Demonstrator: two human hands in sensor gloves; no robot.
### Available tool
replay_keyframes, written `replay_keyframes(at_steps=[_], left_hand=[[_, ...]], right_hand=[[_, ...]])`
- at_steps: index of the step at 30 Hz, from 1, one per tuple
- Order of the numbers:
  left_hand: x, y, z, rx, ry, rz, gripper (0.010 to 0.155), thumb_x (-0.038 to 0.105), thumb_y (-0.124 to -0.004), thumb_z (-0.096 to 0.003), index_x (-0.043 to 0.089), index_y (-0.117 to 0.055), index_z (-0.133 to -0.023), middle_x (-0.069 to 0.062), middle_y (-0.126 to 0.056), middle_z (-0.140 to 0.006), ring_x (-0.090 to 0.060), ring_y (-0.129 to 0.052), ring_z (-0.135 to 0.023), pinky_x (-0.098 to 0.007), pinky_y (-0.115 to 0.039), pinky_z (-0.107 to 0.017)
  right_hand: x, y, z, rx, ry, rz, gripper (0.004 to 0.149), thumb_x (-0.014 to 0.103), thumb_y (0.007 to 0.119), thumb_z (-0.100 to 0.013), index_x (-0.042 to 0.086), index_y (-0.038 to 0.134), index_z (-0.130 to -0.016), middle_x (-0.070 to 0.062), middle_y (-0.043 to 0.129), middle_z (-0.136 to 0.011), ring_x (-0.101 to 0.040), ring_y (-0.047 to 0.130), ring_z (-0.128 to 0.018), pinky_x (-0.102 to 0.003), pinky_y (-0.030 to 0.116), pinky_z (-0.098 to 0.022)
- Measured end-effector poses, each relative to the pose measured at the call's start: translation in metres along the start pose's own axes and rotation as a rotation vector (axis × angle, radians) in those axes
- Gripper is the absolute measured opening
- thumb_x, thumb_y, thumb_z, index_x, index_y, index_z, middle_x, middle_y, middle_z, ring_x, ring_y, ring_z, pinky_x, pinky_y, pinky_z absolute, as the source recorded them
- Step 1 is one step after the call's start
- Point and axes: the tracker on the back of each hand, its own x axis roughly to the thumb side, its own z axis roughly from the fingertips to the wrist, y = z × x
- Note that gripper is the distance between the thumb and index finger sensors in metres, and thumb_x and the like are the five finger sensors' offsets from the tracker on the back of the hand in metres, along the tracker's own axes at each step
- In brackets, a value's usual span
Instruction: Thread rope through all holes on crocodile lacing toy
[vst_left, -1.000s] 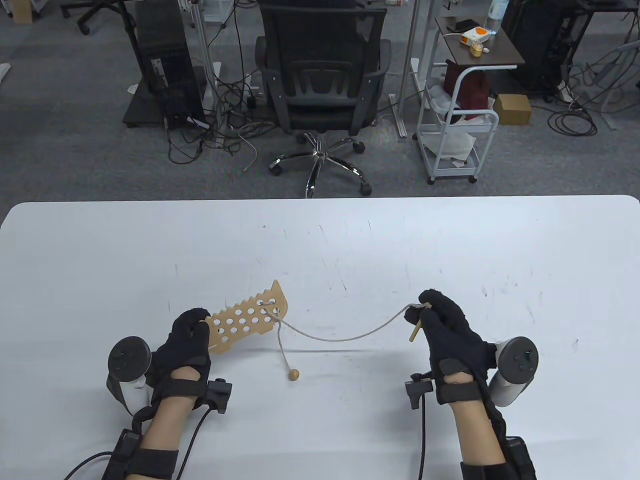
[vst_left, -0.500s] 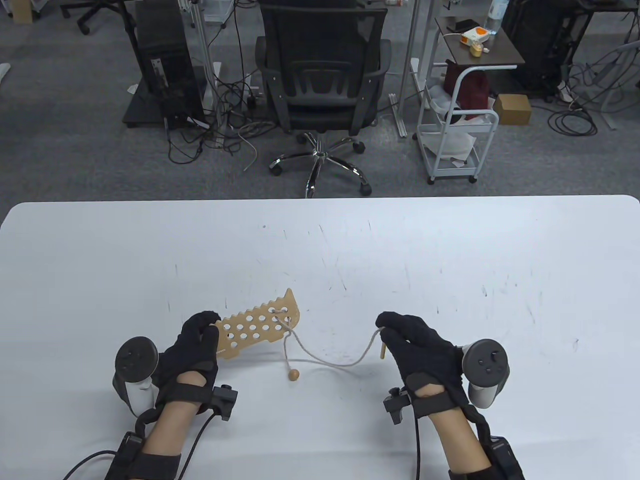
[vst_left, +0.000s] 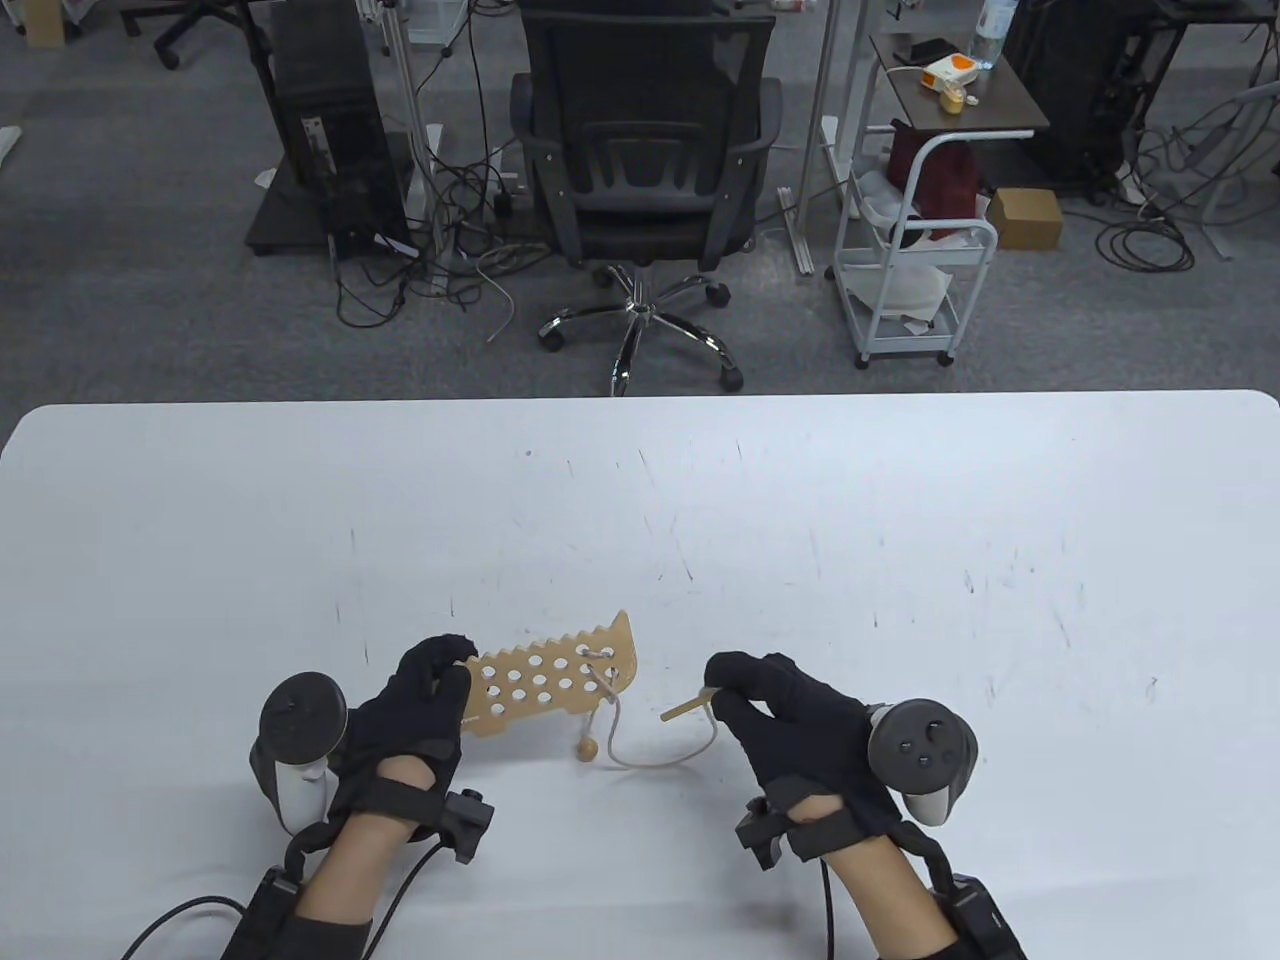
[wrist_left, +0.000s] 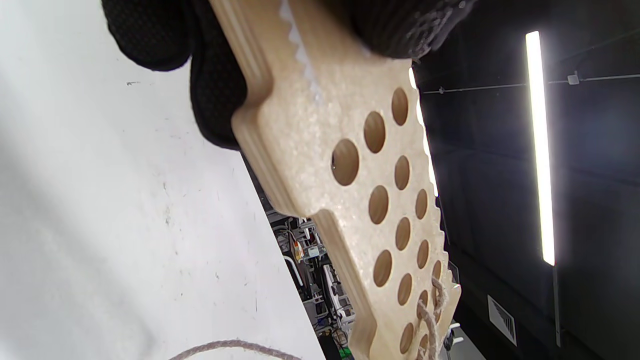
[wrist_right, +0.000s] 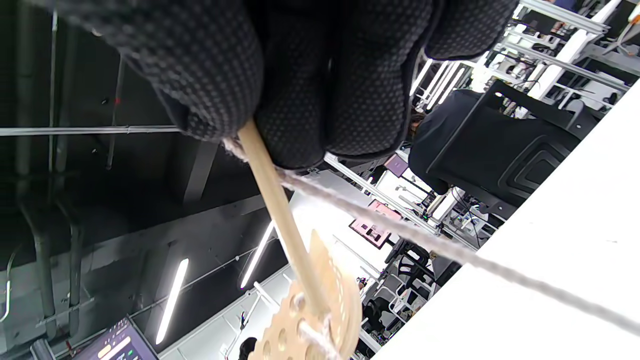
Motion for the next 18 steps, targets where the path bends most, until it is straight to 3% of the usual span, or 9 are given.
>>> replay_keyframes(at_steps=[18], left_hand=[[0.007,-0.02,0.006,-0.081,-0.014,-0.043,0.052,0.038,-0.073,-0.0425,0.026,-0.071,-0.093,-0.002,-0.09,-0.076,-0.024,-0.099,-0.058,-0.052,-0.071,-0.065]], right_hand=[[0.014,0.023,0.009,0.013,-0.072,0.098,0.037,0.027,0.094,-0.04,0.027,0.09,-0.077,-0.001,0.101,-0.073,-0.031,0.095,-0.071,-0.059,0.061,-0.062]])
